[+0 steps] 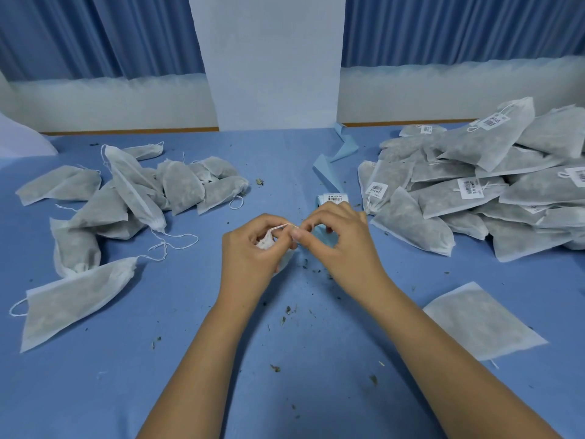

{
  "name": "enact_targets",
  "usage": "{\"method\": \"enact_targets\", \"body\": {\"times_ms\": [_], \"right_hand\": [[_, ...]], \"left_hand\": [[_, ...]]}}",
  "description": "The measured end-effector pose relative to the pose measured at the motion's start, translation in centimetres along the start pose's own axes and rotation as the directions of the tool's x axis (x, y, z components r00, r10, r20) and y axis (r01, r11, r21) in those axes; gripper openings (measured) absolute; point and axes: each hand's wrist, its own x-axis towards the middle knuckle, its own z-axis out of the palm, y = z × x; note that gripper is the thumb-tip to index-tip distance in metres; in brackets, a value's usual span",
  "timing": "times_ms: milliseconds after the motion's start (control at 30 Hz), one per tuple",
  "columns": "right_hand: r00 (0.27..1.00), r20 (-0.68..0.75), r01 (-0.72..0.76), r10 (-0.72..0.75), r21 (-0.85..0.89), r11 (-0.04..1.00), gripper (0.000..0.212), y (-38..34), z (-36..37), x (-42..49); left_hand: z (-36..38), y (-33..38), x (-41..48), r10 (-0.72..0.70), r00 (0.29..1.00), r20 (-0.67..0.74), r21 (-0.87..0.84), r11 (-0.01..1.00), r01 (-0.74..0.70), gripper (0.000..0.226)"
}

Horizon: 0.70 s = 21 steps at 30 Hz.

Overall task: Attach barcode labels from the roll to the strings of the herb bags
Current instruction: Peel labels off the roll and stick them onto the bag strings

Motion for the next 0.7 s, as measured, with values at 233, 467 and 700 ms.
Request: {"method": "enact_targets", "body": {"times_ms": [233, 467, 700], "right_hand": [[1.000, 0.011, -0.019, 0.018, 0.100, 0.995, 0.015, -0.10, -0.01, -0.08], [0.976, -0.071, 0.185, -0.207, -0.238, 0.953, 0.012, 0.03, 0.09, 0.07], [0.974, -0.177, 0.132, -0.142, -0.068, 0.989, 0.014, 0.20, -0.17, -0.05]], "left_hand": [[-0.03, 0.13, 0.06, -0.036, 0.997, 0.075, -0.083, 0.996, 0.042, 0.016], [-0.39, 0.60, 0.50, -0.155, 0.945, 0.287, -0.240, 0.944, 0.228, 0.035], [-0.36, 0.35, 0.80, -0.206, 0.969, 0.138, -0.256, 0.937, 0.236, 0.027]]}}
